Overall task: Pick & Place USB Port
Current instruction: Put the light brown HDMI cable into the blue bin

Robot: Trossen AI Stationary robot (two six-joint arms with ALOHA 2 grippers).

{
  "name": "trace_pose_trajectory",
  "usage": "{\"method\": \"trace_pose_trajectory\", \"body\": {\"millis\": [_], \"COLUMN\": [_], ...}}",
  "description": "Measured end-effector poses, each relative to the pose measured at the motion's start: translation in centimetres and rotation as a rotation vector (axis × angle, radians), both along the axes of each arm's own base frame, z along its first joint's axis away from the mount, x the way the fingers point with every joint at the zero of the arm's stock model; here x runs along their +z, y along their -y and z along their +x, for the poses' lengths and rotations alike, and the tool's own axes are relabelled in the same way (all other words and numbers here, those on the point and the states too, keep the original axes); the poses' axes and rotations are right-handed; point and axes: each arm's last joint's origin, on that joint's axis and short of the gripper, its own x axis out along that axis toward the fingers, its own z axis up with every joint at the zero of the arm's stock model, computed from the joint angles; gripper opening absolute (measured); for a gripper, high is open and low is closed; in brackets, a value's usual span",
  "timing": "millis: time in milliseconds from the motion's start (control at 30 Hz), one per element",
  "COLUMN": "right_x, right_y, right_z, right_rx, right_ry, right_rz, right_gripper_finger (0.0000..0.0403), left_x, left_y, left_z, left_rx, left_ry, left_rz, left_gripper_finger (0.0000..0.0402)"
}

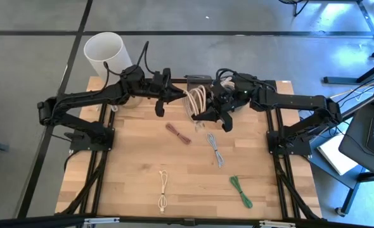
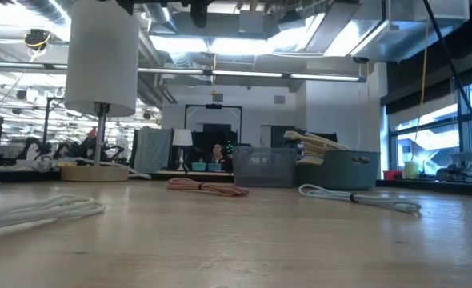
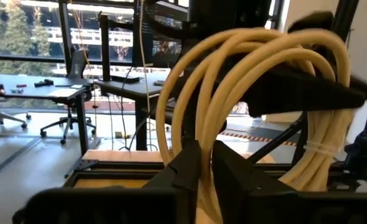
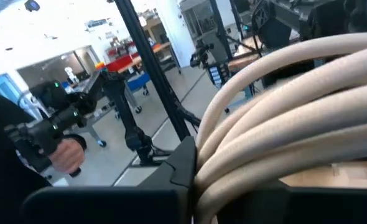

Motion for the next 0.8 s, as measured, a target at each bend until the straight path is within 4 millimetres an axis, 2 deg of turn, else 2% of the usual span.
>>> {"method": "trace_pose_trajectory", "body": {"millis": [333,467,633,800], "right_x": [-1.0,-1.5,-2.5,-1.9], "right_y": [0.4,1.9,4.4,6.9], "right_z": [-0.7,-2.6,-6.2,-8.6], "right_rx": [-0.07,-0.224,-0.451,-0.576], "right_ry": [-0.116,-0.257,-0.523,-0.551], "right_rz": [-0.065,-0.138,-0.225,-0.218], "right_gripper_finger": [0.003,0.003,0.003,0.003], "left_x": [0.8,0.9,1.3,2.2], "left_y": [0.7,0.8,1.3,1.7], "left_z": [0.2,0.1,-0.1,-0.9], "left_rx": [-0.02,-0.028,-0.044,-0.051], "left_ry": [0.056,0.053,0.066,0.109], "left_rz": [-0.023,-0.07,-0.065,-0.033], "left_gripper_finger": [0.0171,0.0216,0.0238,0.0236]}}
